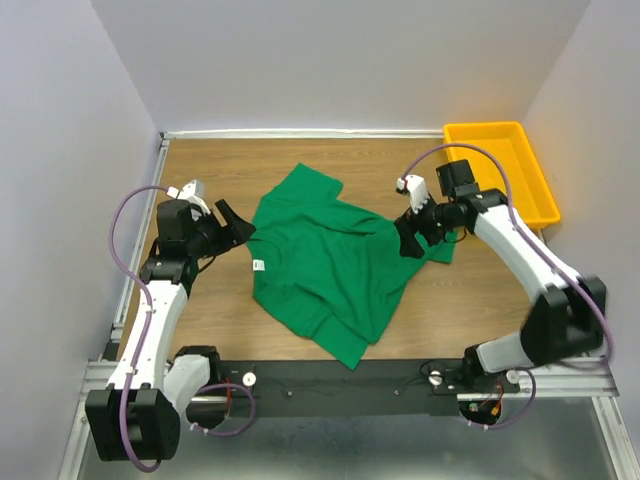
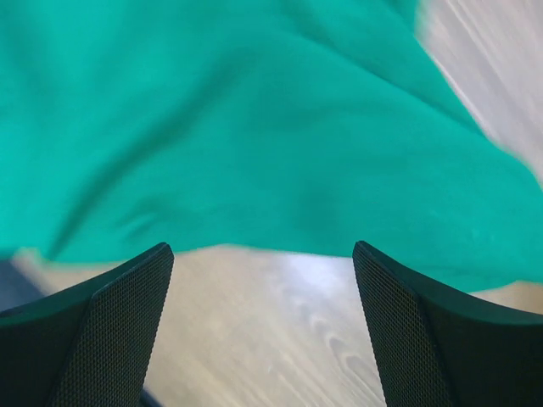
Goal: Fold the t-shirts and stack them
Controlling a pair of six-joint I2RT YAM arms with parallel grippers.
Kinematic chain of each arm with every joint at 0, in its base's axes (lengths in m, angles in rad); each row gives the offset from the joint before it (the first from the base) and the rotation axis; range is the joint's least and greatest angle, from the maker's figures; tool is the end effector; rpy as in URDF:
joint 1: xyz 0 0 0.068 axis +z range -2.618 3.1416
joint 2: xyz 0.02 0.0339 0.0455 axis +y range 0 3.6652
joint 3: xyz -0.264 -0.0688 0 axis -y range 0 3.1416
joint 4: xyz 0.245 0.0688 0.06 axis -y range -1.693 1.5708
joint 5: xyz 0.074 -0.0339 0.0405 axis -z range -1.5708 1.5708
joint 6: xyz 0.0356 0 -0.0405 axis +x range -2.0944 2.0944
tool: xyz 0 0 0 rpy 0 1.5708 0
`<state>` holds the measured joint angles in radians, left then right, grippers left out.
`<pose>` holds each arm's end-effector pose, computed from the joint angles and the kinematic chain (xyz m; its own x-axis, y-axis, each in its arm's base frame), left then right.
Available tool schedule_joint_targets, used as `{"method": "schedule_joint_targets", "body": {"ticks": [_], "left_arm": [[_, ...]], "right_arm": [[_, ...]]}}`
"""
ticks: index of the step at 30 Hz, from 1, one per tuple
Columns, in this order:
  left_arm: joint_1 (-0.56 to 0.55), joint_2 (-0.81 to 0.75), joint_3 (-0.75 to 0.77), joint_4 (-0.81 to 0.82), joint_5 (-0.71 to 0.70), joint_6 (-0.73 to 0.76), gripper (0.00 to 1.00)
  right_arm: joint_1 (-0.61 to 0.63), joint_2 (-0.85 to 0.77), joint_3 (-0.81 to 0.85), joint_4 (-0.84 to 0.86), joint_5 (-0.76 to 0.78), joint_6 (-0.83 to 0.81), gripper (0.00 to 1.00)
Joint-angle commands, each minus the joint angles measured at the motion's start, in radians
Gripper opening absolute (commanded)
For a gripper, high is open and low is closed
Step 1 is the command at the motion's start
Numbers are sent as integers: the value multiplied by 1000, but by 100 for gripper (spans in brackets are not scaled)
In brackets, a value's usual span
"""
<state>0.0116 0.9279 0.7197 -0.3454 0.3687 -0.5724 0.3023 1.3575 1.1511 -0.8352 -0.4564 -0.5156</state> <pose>0.2052 -0.0105 0.2765 -0.6021 -0.5123 -0.6124 -0.0362 0.7837 -0.6200 0.2528 0.0953 0.2886 -0.4804 -0.6134 -0.6268 -0.8236 0.5612 0.0821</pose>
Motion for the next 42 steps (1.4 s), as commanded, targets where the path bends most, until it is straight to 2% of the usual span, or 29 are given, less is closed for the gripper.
{"method": "schedule_joint_targets", "body": {"ticks": [1,5,7,9,16,17,19,22,26,28,32,35,38,42], "left_arm": [[2,11,69,31,56,9,81],[-39,-15,29,32,104,6,80],[-93,-29,0,39,102,-10,80],[-208,-52,-51,59,76,-44,79],[-597,-38,-138,189,-13,-164,77],[-684,1,-112,204,-58,-164,77],[-775,70,-69,212,-95,-143,77],[-915,259,73,224,-145,-74,77],[-1034,544,229,220,-195,34,77],[-1061,635,300,194,-224,92,77],[-1116,889,542,114,-295,172,75],[-1141,1055,717,-19,-397,221,71],[-1150,1153,823,-88,-477,212,65],[-1147,1177,831,-139,-582,192,53]], "right_arm": [[-97,239,33,140,143,219,93],[-112,330,45,211,211,191,93],[-112,393,84,211,223,177,87],[-115,434,114,215,236,193,80],[-114,470,231,220,212,221,80],[-118,456,229,219,222,206,80],[-130,442,219,199,203,186,81],[-164,393,155,160,154,158,80],[-256,324,72,145,119,193,80],[-293,286,56,142,96,210,81],[-341,243,47,134,59,245,81],[-348,232,45,133,30,273,81],[-350,224,45,133,6,288,81],[-350,216,41,133,-13,292,81]]}}
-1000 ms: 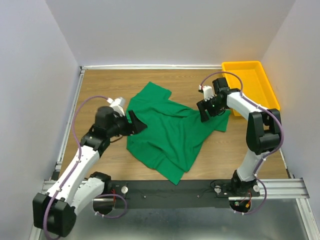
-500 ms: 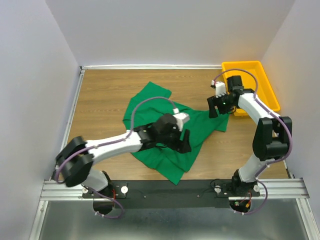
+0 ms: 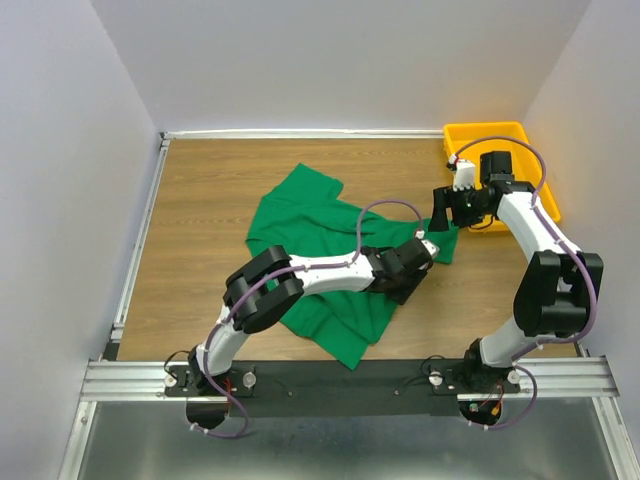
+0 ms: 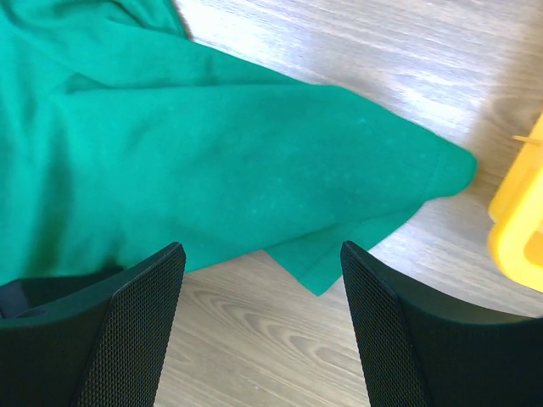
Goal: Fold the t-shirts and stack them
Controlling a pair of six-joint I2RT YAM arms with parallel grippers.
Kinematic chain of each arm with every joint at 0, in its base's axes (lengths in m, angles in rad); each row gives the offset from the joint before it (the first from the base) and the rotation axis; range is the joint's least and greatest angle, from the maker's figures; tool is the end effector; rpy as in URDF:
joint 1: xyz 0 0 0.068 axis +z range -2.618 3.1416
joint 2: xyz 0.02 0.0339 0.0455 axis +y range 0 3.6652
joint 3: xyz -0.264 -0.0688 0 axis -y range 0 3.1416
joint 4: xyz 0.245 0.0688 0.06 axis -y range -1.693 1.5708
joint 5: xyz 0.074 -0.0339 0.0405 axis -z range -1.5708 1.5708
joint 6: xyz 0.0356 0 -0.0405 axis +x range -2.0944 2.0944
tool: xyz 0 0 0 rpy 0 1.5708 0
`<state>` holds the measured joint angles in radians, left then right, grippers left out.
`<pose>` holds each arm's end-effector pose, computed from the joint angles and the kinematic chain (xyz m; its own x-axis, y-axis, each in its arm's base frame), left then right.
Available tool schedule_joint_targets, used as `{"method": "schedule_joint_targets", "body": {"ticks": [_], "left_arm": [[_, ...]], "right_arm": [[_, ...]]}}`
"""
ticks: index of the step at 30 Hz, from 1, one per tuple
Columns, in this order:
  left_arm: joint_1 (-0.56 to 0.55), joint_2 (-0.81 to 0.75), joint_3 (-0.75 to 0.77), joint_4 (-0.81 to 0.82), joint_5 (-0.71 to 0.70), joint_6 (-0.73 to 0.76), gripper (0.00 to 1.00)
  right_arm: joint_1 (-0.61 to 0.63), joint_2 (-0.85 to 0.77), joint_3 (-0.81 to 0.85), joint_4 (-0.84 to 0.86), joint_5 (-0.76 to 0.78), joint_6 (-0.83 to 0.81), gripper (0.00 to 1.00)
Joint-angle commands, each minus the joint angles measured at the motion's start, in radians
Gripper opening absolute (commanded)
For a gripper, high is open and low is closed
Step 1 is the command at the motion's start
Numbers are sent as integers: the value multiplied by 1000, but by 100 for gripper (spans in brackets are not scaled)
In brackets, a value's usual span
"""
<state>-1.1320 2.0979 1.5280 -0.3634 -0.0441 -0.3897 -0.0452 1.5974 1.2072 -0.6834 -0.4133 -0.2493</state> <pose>0.1954 -0.4127 0.1719 -0.6552 0.5026 -0.5640 0.6966 0.6910 -0.1933 0.3276 -0.0005 0.2460 -0.8139 -0.1894 -0.5493 -0.3620 0.9048 0.2244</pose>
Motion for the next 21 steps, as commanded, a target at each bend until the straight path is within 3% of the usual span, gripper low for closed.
{"method": "schedule_joint_targets", "body": {"ticks": [1,4,5,6,10,11,12,13,14,16,17,18,20,21], "left_arm": [[-5,8,20,-123,-178,5,52],[-2,7,6,-115,-178,8,28],[-2,5,3,-112,-172,11,4],[-2,4,3,-109,-168,12,0],[6,-90,-17,-83,-100,41,0],[49,-193,-49,-53,-14,43,0],[90,-258,-83,-25,-13,41,0],[148,-332,-132,15,136,14,0],[325,-475,-275,112,283,-4,0],[510,-565,-411,127,274,-20,0],[584,-562,-481,109,260,24,17],[641,-535,-492,89,276,61,26],[698,-462,-468,-23,283,142,41],[686,-466,-463,-25,286,150,43]], "right_arm": [[-2,-25,-17,-19,-62,25,81],[-2,-21,-24,-21,-88,22,81],[-2,-22,-26,-21,-100,25,81],[-2,-19,-28,-21,-108,25,81],[-2,-24,-28,-22,-116,30,81],[-2,-31,-23,-22,-107,30,81],[-2,-34,-18,-24,-102,28,81],[-2,-42,-15,-24,-98,28,81],[-2,-43,-9,-24,-91,24,81],[-2,-42,-5,-24,-94,22,81],[-2,-31,-5,-22,-100,24,81],[-1,-25,-2,-22,-108,25,81],[4,-16,-1,-25,-146,28,80],[8,-19,-3,-25,-154,22,80]]}}
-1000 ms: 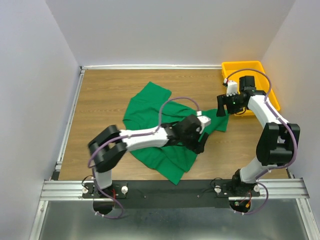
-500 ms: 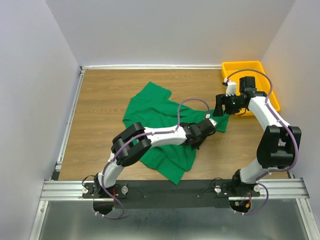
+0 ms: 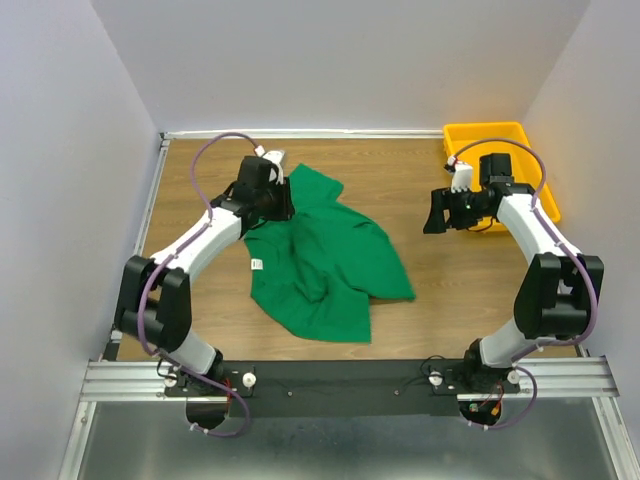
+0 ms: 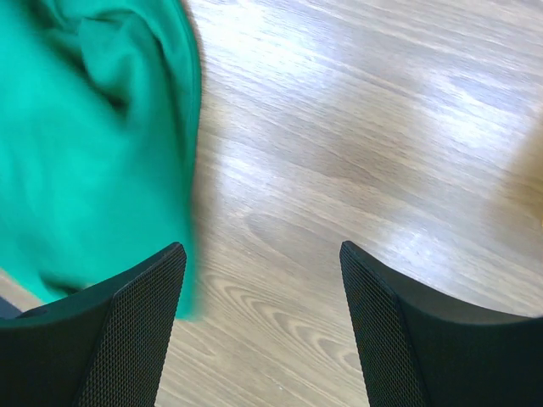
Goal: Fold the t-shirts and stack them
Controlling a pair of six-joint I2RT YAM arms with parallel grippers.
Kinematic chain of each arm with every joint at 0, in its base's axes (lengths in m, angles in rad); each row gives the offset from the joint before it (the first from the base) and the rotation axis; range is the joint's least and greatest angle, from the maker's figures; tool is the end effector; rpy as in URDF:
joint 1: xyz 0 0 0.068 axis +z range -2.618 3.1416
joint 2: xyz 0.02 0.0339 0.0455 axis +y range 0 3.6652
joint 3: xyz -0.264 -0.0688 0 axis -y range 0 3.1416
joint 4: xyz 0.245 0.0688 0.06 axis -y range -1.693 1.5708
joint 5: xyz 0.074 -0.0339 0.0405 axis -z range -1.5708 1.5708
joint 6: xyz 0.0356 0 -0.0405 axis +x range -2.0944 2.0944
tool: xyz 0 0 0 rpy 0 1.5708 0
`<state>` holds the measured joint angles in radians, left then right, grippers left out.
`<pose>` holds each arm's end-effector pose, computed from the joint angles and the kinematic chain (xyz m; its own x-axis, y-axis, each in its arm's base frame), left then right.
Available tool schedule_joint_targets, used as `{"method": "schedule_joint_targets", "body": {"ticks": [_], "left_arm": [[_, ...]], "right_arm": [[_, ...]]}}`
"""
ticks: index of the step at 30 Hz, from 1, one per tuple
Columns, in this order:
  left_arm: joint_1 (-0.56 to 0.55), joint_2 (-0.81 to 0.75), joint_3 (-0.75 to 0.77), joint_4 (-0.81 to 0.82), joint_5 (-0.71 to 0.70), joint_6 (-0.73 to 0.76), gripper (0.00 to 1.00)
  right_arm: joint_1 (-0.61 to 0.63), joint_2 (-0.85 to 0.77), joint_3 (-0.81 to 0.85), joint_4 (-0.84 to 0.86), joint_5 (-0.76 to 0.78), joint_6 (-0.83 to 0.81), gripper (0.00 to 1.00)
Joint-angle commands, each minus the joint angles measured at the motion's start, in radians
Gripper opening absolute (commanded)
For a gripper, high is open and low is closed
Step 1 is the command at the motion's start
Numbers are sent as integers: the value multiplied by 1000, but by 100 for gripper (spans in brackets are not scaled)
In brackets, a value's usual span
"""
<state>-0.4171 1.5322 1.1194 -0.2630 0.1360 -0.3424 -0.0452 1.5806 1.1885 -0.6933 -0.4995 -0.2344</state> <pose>0.3121 -0.1436 0.2656 -0.7059 -0.0510 -0.7064 0.2772 0.8980 -0.3418 0.3215 0.0025 0.2462 -0.8168 -0.1671 -0.5522 -0.3838 0.8720 0.3037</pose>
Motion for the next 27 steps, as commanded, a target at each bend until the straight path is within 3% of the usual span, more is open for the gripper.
{"method": "schedule_joint_targets", "body": {"ticks": [1,2,6,8,11,14,18,23,27], "left_arm": [[-55,83,-53,-117,100,97,55],[-67,22,-53,-107,97,91,70],[-75,-160,-69,-47,22,54,78],[-75,-251,-95,-33,1,45,82],[-75,-317,-137,-25,22,25,82],[-75,-366,-197,-41,56,-10,82],[-75,-493,-306,-47,76,-79,82],[-78,-655,-457,-7,171,-208,82],[-95,-699,-584,80,272,-306,82]], "right_arm": [[14,-10,14,-17,-73,-2,80],[31,-17,10,-23,-80,-14,80],[91,-44,0,-130,-282,-221,81],[205,-39,-22,-166,-283,-307,81],[422,4,-67,-112,-122,-291,81],[525,90,-49,-5,91,-169,81],[525,133,-32,37,232,-47,79],[525,88,-92,51,282,-23,78],[525,103,-153,55,178,-17,75]]}}
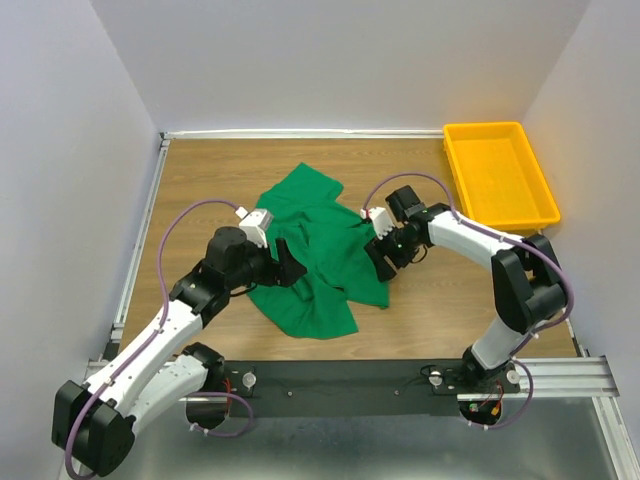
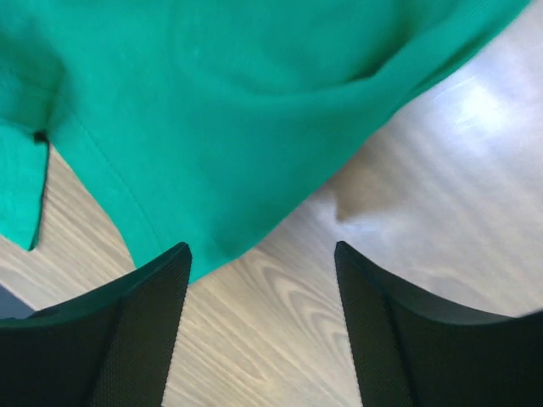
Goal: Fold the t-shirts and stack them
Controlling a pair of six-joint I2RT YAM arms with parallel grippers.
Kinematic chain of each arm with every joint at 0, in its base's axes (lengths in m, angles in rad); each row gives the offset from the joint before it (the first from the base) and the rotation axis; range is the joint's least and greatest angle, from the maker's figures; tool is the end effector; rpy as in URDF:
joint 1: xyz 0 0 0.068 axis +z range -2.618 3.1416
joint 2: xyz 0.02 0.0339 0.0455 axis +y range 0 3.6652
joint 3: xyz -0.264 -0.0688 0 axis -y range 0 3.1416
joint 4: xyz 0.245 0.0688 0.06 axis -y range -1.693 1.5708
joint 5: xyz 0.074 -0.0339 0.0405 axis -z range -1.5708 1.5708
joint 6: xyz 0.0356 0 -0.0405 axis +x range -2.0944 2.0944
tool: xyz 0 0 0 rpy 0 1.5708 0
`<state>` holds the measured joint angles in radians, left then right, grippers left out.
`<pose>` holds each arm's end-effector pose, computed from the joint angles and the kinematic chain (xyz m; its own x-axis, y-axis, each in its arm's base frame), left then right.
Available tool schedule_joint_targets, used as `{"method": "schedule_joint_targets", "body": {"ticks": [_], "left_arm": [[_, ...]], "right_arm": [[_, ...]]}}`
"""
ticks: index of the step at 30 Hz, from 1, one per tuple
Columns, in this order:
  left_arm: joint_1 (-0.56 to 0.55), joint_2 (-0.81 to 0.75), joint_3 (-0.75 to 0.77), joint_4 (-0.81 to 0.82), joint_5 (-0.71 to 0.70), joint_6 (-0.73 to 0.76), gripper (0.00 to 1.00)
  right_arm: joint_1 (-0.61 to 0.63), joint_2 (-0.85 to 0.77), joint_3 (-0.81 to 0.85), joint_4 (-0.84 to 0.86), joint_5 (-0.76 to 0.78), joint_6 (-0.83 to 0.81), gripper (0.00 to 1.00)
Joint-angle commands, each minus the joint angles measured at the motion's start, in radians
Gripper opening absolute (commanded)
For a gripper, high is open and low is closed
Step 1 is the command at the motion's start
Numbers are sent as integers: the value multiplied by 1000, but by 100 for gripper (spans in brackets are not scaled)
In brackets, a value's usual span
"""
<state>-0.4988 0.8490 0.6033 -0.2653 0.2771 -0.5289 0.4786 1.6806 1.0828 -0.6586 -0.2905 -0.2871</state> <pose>0.1641 -0.1005 0.2573 -0.7087 -0.1666 -0.6856 0.3615 0.7487 -0.5556 0.2781 0.1558 0.1848 -0.6624 -0.6493 -0.3737 -0.7376 0.6525 0.1737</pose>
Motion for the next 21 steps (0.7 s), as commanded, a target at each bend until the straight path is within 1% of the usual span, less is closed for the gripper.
{"method": "schedule_joint_targets", "body": {"ticks": [1,3,4,5,7,8,9,10,11,12,13,14,15,16,17,18,19,20,21], "left_arm": [[-17,-11,-77,87,132,-126,82],[-23,-4,-74,90,134,-126,82],[-21,-2,-66,86,128,-122,82],[-21,-5,-50,80,119,-120,82],[-21,-4,-33,54,96,-111,82],[-23,-7,-22,46,90,-108,82],[-23,-10,-20,32,83,-106,82],[-23,-14,-19,28,77,-106,82],[-21,-24,-17,26,71,-105,82],[-23,-27,-17,20,63,-103,82],[-23,-28,-16,18,62,-102,82],[-23,-28,-16,18,62,-99,82],[-23,-22,-5,15,57,-92,82],[-24,-18,0,17,54,-91,82],[-24,-11,6,17,53,-88,82],[-26,4,18,18,48,-82,82],[-26,12,21,23,42,-79,82],[-26,19,26,29,43,-77,82],[-27,37,30,37,46,-79,82]], "right_arm": [[3,16,-50,24,-71,40,73],[6,51,-47,31,-125,45,67],[6,86,-37,30,-124,48,53],[6,96,-11,27,-121,51,43],[6,99,23,27,-66,48,26],[3,94,60,28,1,40,12],[-12,97,159,37,187,-4,4],[-44,106,245,59,279,-26,1],[-149,125,343,112,366,-38,1],[-216,210,628,117,425,-17,0],[-279,265,784,106,415,6,1],[-322,336,930,61,400,17,1],[-348,378,1012,15,399,-41,9],[-348,376,996,28,384,-69,51],[-350,375,967,21,369,-75,69],[-348,369,923,7,360,-83,83],[-348,337,810,7,344,-77,99],[-350,317,752,8,320,-73,100],[-351,291,699,13,241,-67,100]]}}
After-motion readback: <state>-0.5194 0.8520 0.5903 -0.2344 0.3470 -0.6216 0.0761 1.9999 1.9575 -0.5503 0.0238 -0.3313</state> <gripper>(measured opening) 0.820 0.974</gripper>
